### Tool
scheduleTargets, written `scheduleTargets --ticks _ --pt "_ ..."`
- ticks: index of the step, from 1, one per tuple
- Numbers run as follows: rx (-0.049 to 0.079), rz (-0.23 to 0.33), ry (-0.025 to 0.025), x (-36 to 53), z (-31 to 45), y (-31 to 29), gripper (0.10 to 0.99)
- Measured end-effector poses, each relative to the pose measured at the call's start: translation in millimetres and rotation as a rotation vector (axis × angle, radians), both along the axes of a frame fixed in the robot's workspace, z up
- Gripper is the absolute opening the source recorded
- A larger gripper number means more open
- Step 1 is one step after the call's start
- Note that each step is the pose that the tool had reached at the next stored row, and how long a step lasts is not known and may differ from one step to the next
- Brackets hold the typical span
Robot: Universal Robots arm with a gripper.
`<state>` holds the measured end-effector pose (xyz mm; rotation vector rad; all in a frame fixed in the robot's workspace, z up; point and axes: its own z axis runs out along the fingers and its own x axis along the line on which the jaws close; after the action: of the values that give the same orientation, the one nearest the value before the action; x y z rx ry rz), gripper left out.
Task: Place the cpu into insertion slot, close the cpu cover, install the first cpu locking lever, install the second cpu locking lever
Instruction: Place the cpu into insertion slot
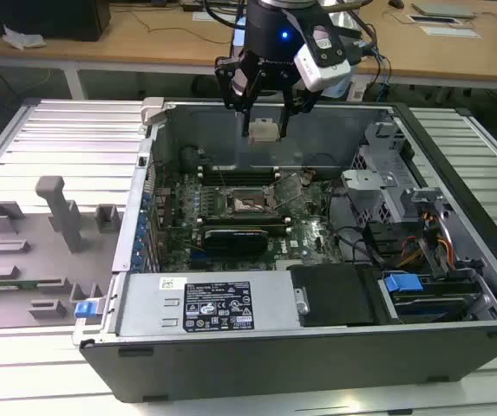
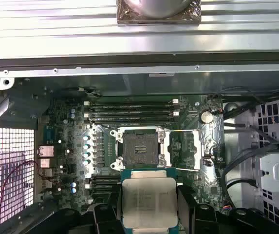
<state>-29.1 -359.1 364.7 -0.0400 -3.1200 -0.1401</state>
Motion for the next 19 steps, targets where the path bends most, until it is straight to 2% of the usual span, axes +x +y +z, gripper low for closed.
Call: scheduleTargets --ticks 11,14,19 --pt "0.0 0.0 0.0001 0.0 -1.4 0.0 0.541" --pt "0.0 0.0 0.0 0.0 -3.4 0.0 0.541" --pt "0.0 0.0 0.0 -0.1 -11.1 0.0 0.541"
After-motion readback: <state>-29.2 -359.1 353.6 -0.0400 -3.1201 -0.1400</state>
